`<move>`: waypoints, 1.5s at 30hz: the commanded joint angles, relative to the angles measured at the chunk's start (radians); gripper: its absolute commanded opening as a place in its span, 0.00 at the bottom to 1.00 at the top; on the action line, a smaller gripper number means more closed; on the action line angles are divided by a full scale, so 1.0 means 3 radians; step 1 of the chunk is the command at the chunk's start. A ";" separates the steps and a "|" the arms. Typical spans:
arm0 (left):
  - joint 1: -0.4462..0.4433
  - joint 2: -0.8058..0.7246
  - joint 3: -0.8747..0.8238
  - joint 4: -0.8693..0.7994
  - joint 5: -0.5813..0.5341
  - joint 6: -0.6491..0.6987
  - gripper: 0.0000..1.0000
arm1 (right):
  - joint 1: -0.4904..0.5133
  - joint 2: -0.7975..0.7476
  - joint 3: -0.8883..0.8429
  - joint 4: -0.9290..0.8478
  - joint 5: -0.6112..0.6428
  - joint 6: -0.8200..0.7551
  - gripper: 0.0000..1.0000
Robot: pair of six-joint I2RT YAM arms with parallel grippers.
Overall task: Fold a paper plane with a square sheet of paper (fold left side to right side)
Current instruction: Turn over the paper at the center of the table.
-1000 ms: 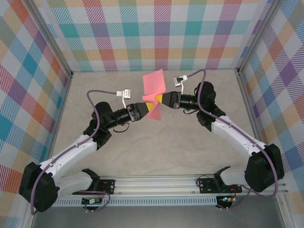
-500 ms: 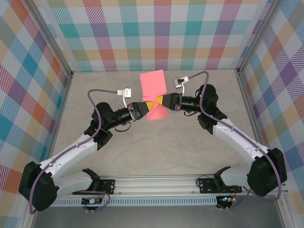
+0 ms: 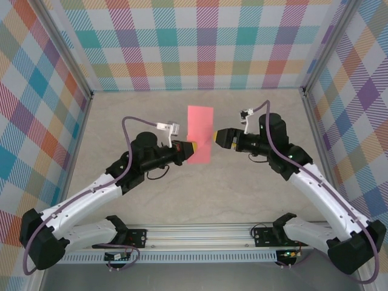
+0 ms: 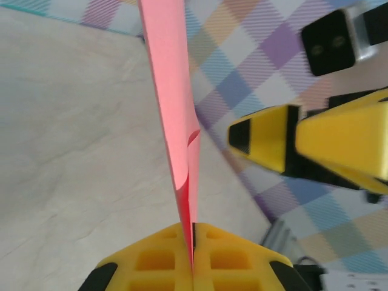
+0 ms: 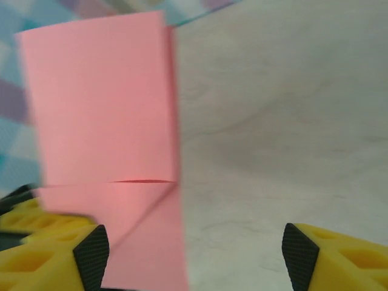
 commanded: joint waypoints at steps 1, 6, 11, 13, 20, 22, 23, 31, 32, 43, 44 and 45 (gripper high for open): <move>-0.0276 0.0205 0.0274 -0.1199 -0.1305 0.0391 0.00 | 0.0002 -0.0210 -0.0043 -0.1179 0.1400 -0.0316 0.88; -0.0522 0.0868 0.0707 -0.2169 -0.2449 -0.0083 0.00 | 0.0002 -0.0727 -0.0276 -0.1365 0.1998 -0.0226 1.00; -0.0571 0.1718 0.1240 -0.2795 -0.2937 -0.0511 0.00 | 0.0002 -0.1079 -0.0467 -0.1353 0.2135 -0.0173 1.00; -0.0590 0.2054 0.1428 -0.2963 -0.3004 -0.0623 0.02 | 0.0003 -0.1105 -0.0486 -0.1415 0.2164 -0.0169 1.00; -0.0620 0.3008 0.2062 -0.3409 -0.2839 -0.0853 0.02 | 0.0002 -0.1179 -0.0548 -0.1534 0.2225 -0.0188 1.00; -0.0633 0.3181 0.2194 -0.3443 -0.2738 -0.0895 0.00 | 0.0003 -0.1221 -0.0577 -0.1518 0.2226 -0.0184 1.00; -0.0637 0.3261 0.2257 -0.3459 -0.2689 -0.0910 0.00 | 0.0003 -0.1235 -0.0589 -0.1511 0.2222 -0.0187 1.00; -0.0643 0.3765 0.2691 -0.3472 -0.2209 -0.0821 0.01 | 0.0003 -0.1216 -0.0609 -0.1535 0.2186 -0.0217 1.00; -0.0643 0.3800 0.2722 -0.3441 -0.2145 -0.0791 0.03 | 0.0002 -0.1218 -0.0609 -0.1538 0.2181 -0.0214 1.00; -0.0598 0.3871 0.3054 -0.3173 -0.1630 -0.0456 0.29 | 0.0002 -0.1185 -0.0565 -0.1632 0.2086 -0.0255 1.00; -0.0575 0.3832 0.3044 -0.3112 -0.1529 -0.0433 0.33 | 0.0005 -0.1175 -0.0567 -0.1634 0.2055 -0.0265 1.00; -0.0552 0.3789 0.3022 -0.3048 -0.1431 -0.0411 0.37 | 0.0002 -0.1162 -0.0560 -0.1632 0.2032 -0.0270 1.00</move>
